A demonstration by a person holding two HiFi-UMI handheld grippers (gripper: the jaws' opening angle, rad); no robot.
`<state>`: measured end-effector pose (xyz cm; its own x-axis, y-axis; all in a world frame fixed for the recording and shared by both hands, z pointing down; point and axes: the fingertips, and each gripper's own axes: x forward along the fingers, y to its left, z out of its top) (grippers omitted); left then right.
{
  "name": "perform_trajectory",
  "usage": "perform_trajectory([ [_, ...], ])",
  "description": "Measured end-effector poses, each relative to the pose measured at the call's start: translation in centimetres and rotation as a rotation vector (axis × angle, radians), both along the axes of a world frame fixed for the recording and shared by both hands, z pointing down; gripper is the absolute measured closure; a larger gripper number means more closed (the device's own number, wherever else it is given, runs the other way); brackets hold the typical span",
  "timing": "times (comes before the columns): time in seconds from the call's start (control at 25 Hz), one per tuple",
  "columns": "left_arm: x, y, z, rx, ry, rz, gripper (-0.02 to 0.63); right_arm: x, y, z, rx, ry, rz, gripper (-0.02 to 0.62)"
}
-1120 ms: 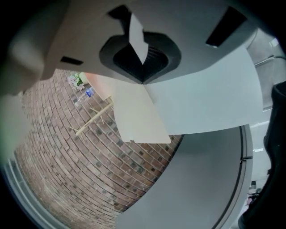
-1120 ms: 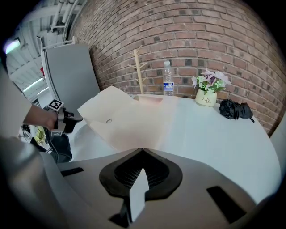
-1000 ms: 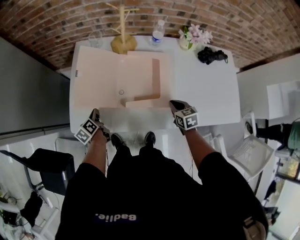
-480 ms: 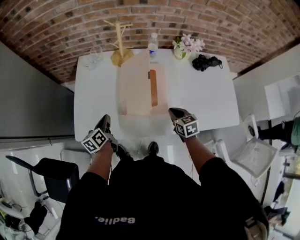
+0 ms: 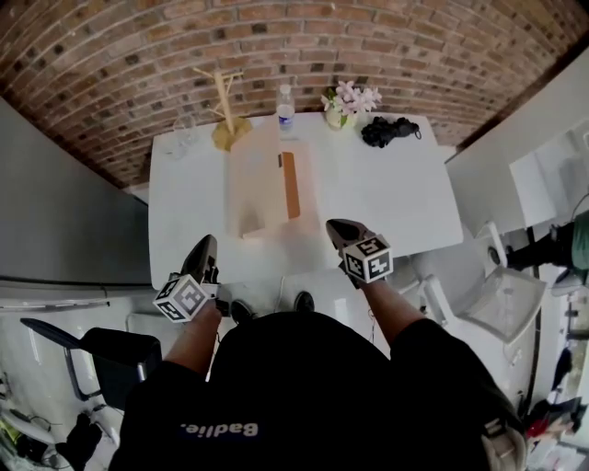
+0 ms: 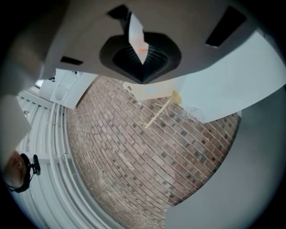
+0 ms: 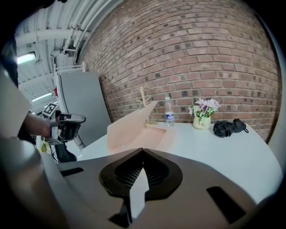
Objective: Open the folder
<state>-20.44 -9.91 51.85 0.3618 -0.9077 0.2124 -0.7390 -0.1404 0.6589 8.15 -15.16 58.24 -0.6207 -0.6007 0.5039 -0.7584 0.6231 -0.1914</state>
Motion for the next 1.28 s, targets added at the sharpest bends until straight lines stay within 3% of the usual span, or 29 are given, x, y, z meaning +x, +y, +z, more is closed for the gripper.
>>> perform_trajectory([
  [0.32,2.5,1.2,-5.2,0.129,0.010,0.079,0.604,-1.6,1.6,-5.9,0.073,-0.111,-0.029,0.566],
  [0.64,5.5,2.8,-10.0,0.197,-0.008,0.160,0.604,-2.5,3.5,-10.5,0.138,-0.195,-0.050,0.566],
  [1.28,8.4,4.1,-13.9,0.288,-0.033,0.238,0.604,-4.8,6.2,-12.7,0.150,-0.275,-0.087,0.566],
])
